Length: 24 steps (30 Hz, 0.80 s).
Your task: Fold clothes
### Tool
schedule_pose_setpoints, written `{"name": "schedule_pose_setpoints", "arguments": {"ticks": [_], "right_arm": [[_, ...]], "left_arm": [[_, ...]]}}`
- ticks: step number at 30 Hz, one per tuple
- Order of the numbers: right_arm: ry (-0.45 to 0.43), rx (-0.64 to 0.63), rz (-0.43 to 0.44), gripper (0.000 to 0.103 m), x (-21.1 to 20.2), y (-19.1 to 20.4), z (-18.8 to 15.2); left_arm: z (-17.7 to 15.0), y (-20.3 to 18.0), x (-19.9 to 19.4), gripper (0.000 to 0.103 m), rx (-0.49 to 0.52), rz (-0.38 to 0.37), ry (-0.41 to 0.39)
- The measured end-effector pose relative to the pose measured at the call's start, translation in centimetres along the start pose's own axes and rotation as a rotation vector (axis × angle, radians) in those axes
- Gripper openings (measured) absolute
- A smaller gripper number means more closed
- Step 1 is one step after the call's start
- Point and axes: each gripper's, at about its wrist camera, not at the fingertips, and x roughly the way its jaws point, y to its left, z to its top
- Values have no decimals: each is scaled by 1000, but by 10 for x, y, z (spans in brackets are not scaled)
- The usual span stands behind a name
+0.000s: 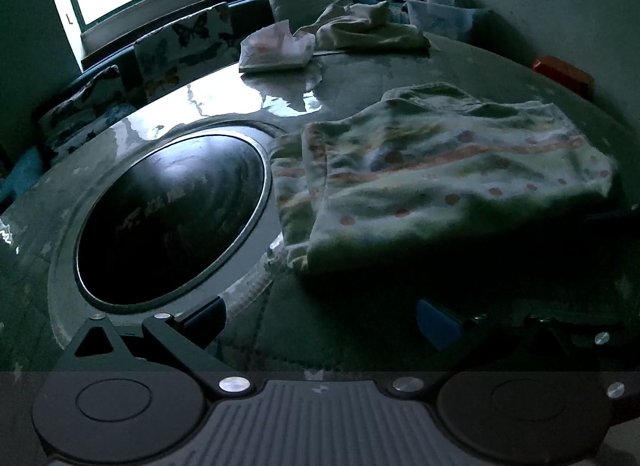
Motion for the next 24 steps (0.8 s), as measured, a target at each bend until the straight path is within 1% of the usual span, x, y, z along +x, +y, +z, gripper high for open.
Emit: {"name": "schedule_pose_setpoints", "arguments": {"ticks": [9,12,16,20,24], "right_arm": [[6,4,4,103,0,-1,-9],[4,-13,-10,103,1,1,-11],[22,-65,-45,103,4,9,-12],[34,-66,-55,103,4,11,-11],[25,-72,-63,103,4,11,-14]], "left_arm": [[-8,-5,-1,103,6,5,9],[-10,-6,-2,103,6,3,5],[-12,-6,-2,103,0,-1,3],[-13,-6,-3,103,-3,-3,0],[-13,-6,-3,103,-4,-9,0]]}}
